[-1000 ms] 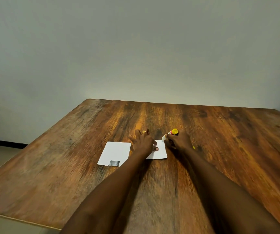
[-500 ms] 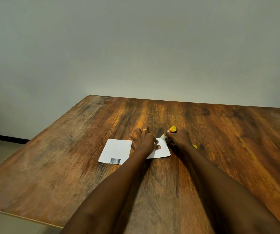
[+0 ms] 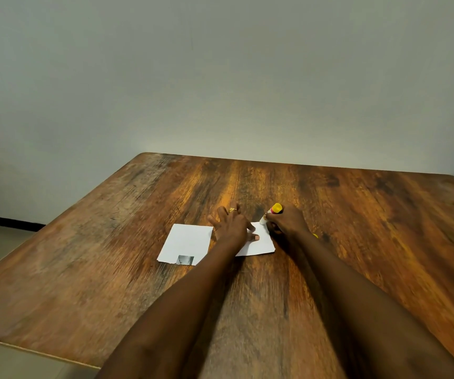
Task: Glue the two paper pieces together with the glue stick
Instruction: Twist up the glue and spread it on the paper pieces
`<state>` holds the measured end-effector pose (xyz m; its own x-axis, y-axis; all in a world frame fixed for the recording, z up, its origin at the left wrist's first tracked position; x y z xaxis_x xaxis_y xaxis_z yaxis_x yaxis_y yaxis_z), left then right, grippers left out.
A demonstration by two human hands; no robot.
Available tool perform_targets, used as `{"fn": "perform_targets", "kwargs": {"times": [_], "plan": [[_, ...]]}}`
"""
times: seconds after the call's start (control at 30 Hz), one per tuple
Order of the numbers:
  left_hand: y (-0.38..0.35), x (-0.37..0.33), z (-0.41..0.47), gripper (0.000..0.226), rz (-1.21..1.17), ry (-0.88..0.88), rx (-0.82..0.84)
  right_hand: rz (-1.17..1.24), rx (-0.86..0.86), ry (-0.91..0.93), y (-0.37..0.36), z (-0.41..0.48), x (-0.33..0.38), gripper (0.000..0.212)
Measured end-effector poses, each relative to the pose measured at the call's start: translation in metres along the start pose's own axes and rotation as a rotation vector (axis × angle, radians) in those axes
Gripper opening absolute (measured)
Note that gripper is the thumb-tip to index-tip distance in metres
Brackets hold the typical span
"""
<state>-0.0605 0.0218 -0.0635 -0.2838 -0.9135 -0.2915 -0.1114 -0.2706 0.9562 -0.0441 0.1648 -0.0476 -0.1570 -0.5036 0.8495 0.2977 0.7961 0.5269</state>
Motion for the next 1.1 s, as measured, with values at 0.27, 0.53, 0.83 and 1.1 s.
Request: {"fn": "perform_targets", "kwargs": {"times": [0.27, 0.53, 0.83, 1.1], "plan": [[0.0, 0.001, -0.002, 0.036, -0.01, 0.0, -0.006, -0.02, 0.019, -0.009, 0.0, 0.0, 0.003, 0.019], [-0.001, 0.001, -0.004, 0.038, 0.002, 0.002, -0.013, -0.075, 0.03, -0.009, 0.001, -0.003, 0.003, 0.011], [-0.004, 0.001, -0.004, 0.038, 0.011, 0.017, -0.008, -0.074, 0.031, -0.013, 0.006, -0.019, 0.002, 0.021], [-0.003, -0.002, -0.005, 0.04, 0.058, 0.008, -0.02, -0.064, 0.034, -0.021, 0.009, -0.031, -0.003, 0.019]]}}
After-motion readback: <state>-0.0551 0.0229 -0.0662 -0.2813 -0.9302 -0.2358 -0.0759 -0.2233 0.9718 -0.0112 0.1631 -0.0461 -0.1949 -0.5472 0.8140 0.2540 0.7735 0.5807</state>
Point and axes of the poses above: each hand's wrist, its own z-axis towards the middle knuckle, its own y-axis out of the back of the hand, x = y × z, the point moved 7 cm from there along z, towards the middle knuckle, and after that the axes turned 4 degrees about z, right-handed, at the moved point
